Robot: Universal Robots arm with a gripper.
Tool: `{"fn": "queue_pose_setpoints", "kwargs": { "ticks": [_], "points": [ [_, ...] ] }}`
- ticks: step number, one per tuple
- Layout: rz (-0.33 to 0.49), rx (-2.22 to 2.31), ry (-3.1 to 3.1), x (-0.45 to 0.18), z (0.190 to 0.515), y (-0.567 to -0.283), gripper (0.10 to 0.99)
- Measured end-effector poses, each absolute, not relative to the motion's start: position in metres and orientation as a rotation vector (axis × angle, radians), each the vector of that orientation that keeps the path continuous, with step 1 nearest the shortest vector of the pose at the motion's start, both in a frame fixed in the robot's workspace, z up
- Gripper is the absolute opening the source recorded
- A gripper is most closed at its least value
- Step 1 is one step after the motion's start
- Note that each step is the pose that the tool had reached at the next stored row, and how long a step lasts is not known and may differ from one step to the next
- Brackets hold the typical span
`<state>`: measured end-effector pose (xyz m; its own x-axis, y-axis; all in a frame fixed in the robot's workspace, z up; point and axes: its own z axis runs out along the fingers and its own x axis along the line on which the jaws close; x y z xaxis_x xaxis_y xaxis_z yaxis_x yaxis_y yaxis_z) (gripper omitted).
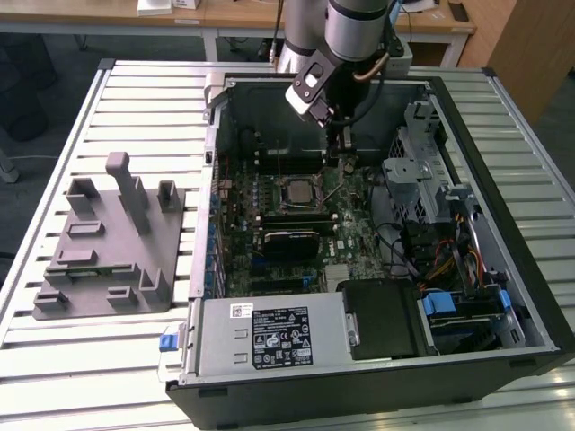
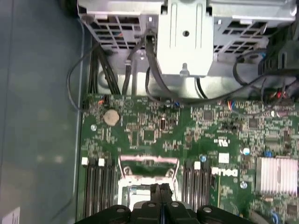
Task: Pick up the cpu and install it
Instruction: 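Close the cpu cover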
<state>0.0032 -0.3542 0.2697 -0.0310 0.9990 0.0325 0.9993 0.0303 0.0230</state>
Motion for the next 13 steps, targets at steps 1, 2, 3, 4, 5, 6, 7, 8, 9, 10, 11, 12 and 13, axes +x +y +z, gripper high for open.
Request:
{"fn": "queue_pose_setpoints", "kwargs": {
  "ticks": [1,2,3,4,5,6,7,8,9,10,11,12,13],
  "points": [
    [-0.061,-2.182,-2.249,0.006,0.270,-0.354,0.106],
    [-0.061,-2.182,-2.250,0.008,0.269,-0.354,0.106],
    [-0.061,-2.182,-2.250,0.010,0.269,-0.354,0.106],
    [-0.061,-2.181,-2.250,0.012,0.269,-0.353,0.106],
    [-0.061,-2.182,-2.250,0.014,0.269,-0.353,0.106],
    [-0.060,-2.182,-2.250,0.016,0.269,-0.353,0.106],
    [-0.060,-2.182,-2.250,0.017,0.268,-0.352,0.106],
    [-0.060,-2.182,-2.250,0.019,0.268,-0.352,0.106],
    [-0.060,-2.182,-2.250,0.021,0.268,-0.351,0.106],
    [-0.060,-2.182,-2.250,0.023,0.268,-0.351,0.106],
    [-0.060,-2.182,-2.250,0.024,0.267,-0.351,0.106],
    [-0.060,-2.182,-2.250,0.026,0.267,-0.350,0.106],
    [-0.060,-2.182,-2.250,0.028,0.267,-0.350,0.106]
  ]
}}
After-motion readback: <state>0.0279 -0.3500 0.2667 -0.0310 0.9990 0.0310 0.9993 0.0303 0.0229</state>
